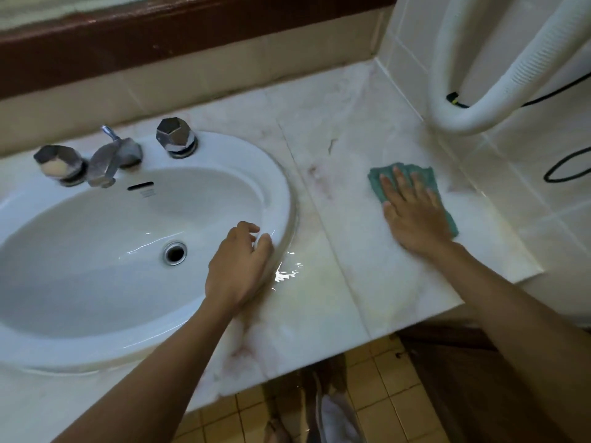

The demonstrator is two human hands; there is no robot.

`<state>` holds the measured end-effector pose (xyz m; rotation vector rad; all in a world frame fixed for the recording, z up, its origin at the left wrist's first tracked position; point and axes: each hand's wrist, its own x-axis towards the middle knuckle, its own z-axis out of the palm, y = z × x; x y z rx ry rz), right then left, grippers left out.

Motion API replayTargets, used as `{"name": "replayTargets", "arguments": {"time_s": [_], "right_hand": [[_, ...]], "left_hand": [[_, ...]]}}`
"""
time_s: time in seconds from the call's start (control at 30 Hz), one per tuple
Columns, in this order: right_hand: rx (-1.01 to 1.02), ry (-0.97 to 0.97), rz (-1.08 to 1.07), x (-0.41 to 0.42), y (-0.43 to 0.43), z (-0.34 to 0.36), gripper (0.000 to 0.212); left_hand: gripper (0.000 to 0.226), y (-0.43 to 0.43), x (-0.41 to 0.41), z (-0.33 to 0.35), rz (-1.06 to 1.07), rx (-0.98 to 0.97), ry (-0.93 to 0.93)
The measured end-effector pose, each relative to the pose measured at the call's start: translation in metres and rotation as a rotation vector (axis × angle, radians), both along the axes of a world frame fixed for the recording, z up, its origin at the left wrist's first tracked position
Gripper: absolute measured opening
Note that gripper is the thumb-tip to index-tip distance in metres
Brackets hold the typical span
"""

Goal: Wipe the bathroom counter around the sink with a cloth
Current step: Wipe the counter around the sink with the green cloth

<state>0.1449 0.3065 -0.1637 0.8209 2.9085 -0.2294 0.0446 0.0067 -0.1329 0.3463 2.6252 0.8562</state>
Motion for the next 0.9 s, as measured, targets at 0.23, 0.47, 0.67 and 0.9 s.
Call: {"name": "replayTargets", "arguments": {"time_s": [0.23,0.47,0.67,0.9], "right_hand": [[-0.044,0.06,0.033,-0.024,-0.1,-0.003,0.056],[-0.08,0.122,-0.09,0.04,-0.254,-0.001,0.057],[-0.111,0.05,0.388,0.106,-0.286,0.006,0.058],[-0.069,-0.037,0.042,0.066,-0.237,0.009,0.057]], "left_hand": [[0.039,-0.01,-0.002,0.003,-0.047,0.103,-0.076],[0.031,-0.099,0.032,0.003,-0.313,-0.308,0.333],[0.044,-0.205,0.057,-0.018,-0.075,-0.241,0.429],[0.066,-0.261,0.056,-0.004,-0.117,-0.187,0.294]]}}
